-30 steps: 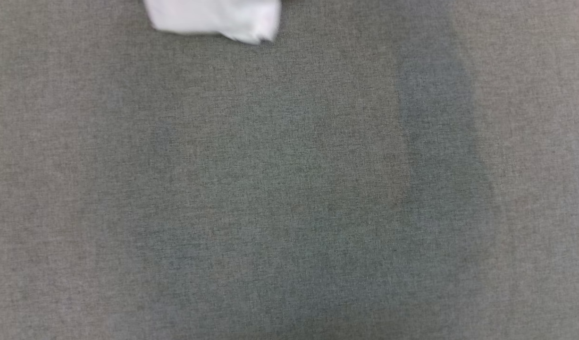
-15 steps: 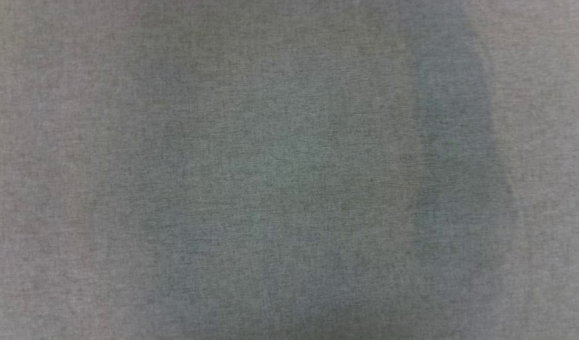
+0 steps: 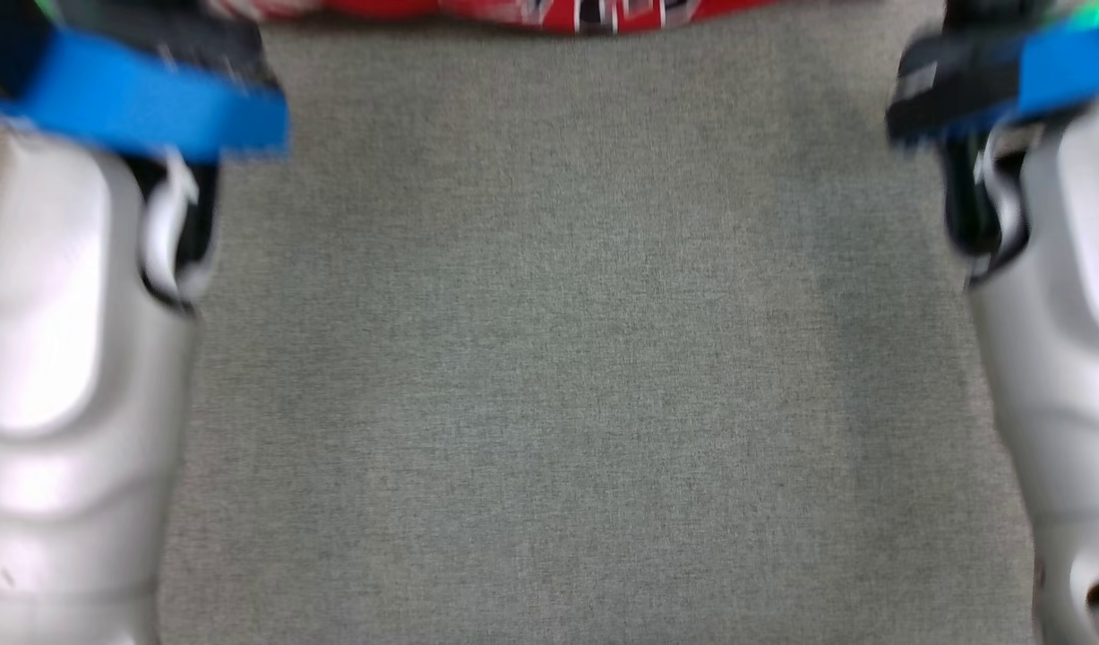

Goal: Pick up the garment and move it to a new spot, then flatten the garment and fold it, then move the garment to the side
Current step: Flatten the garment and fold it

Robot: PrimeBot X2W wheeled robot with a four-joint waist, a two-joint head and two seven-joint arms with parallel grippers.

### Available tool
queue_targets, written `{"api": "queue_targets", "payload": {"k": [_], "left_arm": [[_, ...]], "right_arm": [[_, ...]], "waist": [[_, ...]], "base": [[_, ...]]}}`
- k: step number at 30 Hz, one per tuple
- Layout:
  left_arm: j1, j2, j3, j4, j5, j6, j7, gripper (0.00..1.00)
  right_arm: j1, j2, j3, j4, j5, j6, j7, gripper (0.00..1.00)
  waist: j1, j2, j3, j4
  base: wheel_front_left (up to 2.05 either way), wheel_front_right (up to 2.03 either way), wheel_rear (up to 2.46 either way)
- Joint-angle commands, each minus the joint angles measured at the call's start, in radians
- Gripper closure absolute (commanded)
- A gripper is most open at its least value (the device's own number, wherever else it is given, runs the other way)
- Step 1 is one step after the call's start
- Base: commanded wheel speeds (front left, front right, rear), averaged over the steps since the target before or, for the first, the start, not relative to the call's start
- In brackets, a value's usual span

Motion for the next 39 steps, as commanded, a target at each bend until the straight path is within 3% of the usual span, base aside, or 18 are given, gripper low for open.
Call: {"api": "queue_targets", "payload": {"k": [1, 10, 19, 26, 39], "left_arm": [[0.044, -0.004, 0.006, -0.018, 0.001, 0.005, -0.004, 1.0], [0.506, -0.061, 0.059, -0.166, -0.004, 0.028, -0.004, 1.0], [0.857, -0.099, 0.076, -0.19, 0.0, 0.015, -0.004, 1.0], [1.034, -0.109, 0.06, -0.208, 0.009, 0.01, -0.004, 1.0], [1.185, -0.099, 0.035, -0.179, -0.015, 0.002, -0.003, 1.0]], "right_arm": [[0.05, -0.002, -0.006, -0.016, 0.005, 0.0, 0.0, 1.0], [0.467, 0.015, -0.029, -0.12, 0.055, 0.0, 0.0, 1.0], [0.733, 0.016, -0.037, -0.121, 0.09, 0.0, 0.0, 1.0], [0.895, 0.006, -0.057, -0.146, 0.103, 0.0, 0.026, 1.0], [1.134, 0.03, -0.129, -0.269, 0.095, -0.001, 0.134, 1.0]], "waist": [[0.0001, 0.0, -0.033, 0.012], [0.0001, 0.0, -0.159, 0.026], [0.0001, 0.0, -0.289, 0.019], [0.0001, 0.0, -0.358, 0.025], [0.0001, 0.0, -0.437, 0.046]], "base": [[0.0, 0.0, 0.0], [0.0, 0.0, 0.0], [0.0, 0.0, 0.0], [0.0, 0.0, 0.0], [0.0, 0.0, 0.0]]}}
